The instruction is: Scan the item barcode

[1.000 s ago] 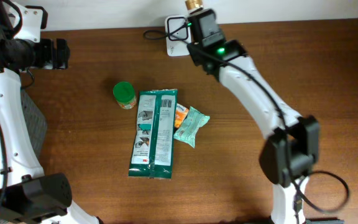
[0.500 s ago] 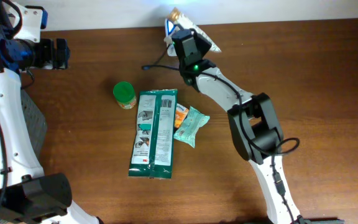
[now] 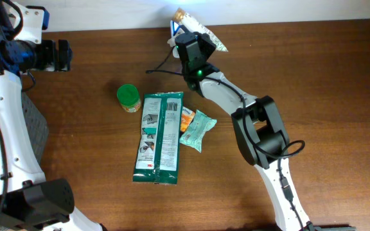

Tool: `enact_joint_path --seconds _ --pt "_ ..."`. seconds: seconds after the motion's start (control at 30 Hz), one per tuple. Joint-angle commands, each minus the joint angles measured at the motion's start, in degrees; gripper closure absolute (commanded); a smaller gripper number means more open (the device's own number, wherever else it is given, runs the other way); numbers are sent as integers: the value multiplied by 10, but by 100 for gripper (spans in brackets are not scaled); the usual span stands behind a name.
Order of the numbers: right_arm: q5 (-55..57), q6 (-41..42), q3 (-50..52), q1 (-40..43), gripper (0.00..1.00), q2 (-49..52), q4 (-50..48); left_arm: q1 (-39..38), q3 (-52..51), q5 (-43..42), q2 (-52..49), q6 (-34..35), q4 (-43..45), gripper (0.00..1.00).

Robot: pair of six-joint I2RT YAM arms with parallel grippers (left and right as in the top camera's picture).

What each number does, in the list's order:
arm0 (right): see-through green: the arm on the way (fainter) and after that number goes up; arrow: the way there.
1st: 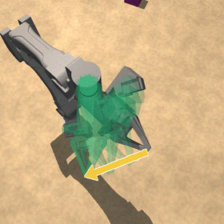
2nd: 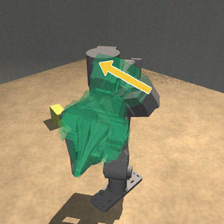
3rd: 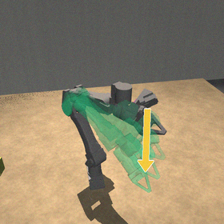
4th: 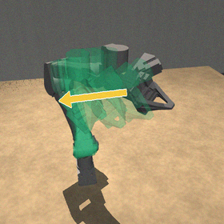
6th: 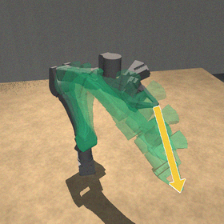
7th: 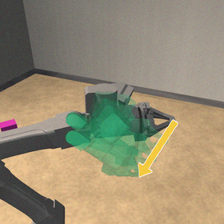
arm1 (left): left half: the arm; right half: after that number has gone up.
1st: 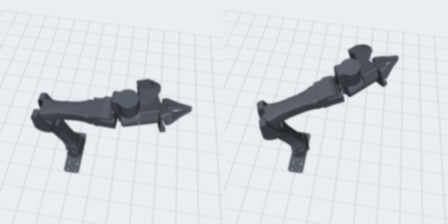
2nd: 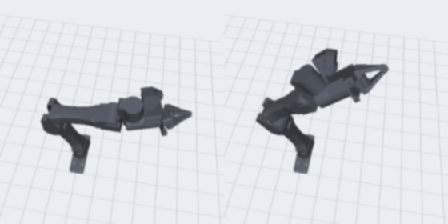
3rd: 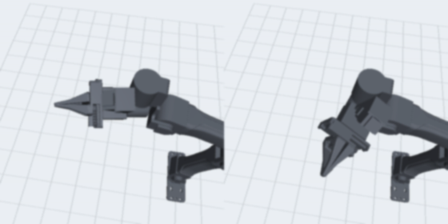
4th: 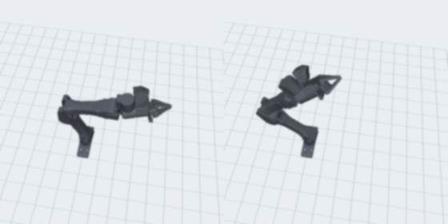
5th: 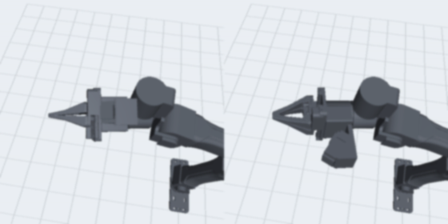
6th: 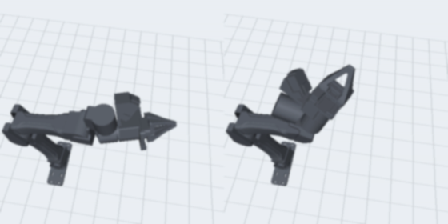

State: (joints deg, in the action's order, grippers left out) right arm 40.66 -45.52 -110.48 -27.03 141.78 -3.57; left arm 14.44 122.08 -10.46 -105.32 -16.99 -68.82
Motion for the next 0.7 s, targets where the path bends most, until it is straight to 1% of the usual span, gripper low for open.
enact_joint_path --seconds 0.0,0.07,0.2,0.3,0.33,0.37,0.43,0.47,0.5,0.57,0.67 --pt "10 84 -16 -18 96 -60 7 1 3 -2 5 -9 1 1" --pt "-33 135 -16 -19 96 -103 66 1 3 -2 5 -9 1 1" --pt "-139 292 -16 -8 96 -209 230 1 3 -2 5 -9 1 1" --pt "-205 405 -16 23 96 -294 395 1 3 -2 5 -9 1 1" --pt "-219 430 -16 33 96 -312 439 1 3 -2 5 -9 1 1" --pt "-251 451 -16 52 96 -335 505 1 3 -2 5 -9 1 1" --pt "-339 464 -16 100 96 -361 621 1 3 -2 5 -9 1 1" --pt "-376 467 -16 123 96 -363 662 1 3 -2 5 -9 1 1" --pt "-433 467 -12 168 96 -360 724 1 3 -2 5 -9 1 1" --pt "-496 467 10 224 96 -353 768 1 3 -2 5 -9 1 1" --pt "-562 467 77 303 96 -338 763 1 3 -2 5 -9 1 1"
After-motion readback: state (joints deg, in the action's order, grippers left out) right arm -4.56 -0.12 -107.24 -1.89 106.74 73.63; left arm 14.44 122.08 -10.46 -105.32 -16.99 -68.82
